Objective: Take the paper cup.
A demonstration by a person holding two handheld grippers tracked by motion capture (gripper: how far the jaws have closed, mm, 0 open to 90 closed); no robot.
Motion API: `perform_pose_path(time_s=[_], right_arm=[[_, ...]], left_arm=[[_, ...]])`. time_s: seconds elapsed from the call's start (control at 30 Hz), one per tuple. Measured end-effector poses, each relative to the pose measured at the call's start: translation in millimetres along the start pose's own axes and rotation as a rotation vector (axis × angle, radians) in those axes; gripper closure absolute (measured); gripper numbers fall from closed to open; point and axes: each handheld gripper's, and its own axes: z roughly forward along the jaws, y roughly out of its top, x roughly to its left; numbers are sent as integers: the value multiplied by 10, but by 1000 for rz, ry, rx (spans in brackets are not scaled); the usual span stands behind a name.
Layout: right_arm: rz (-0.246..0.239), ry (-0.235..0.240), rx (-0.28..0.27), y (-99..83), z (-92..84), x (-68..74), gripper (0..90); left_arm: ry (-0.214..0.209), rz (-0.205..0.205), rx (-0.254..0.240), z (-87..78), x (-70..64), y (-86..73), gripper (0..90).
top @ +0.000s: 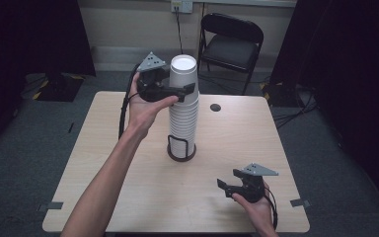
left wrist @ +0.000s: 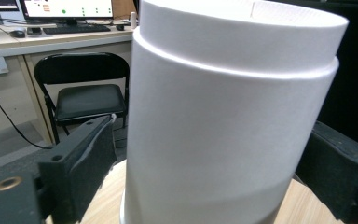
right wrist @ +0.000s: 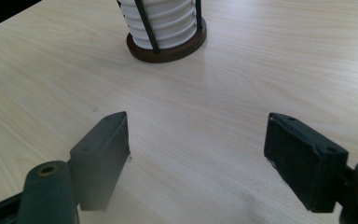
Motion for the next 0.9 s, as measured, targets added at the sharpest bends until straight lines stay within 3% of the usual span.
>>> perform_pose_path(time_s=[0.2,0.33,0.5,0.63,0.83,0.9], right_arm=[[-3,3,4,-1,1,6,220],[-3,-8,-2,-1,0,3,220],[-3,-8,7,-7,5,-3,220],[-6,-6,7,-9,5,-2,220],[-1,-10,5,-9,3,-3,220],[-5,-6,9,-11,3,-2,218]], left_arm=[[-5,-8,27,99,13,-38,97],[-2,27,51,174,0,-58,111],[-13,-4,60,228,33,-90,81],[3,13,61,241,11,-96,78],[1,1,74,278,9,-117,83],[-2,22,88,289,-1,-120,101]])
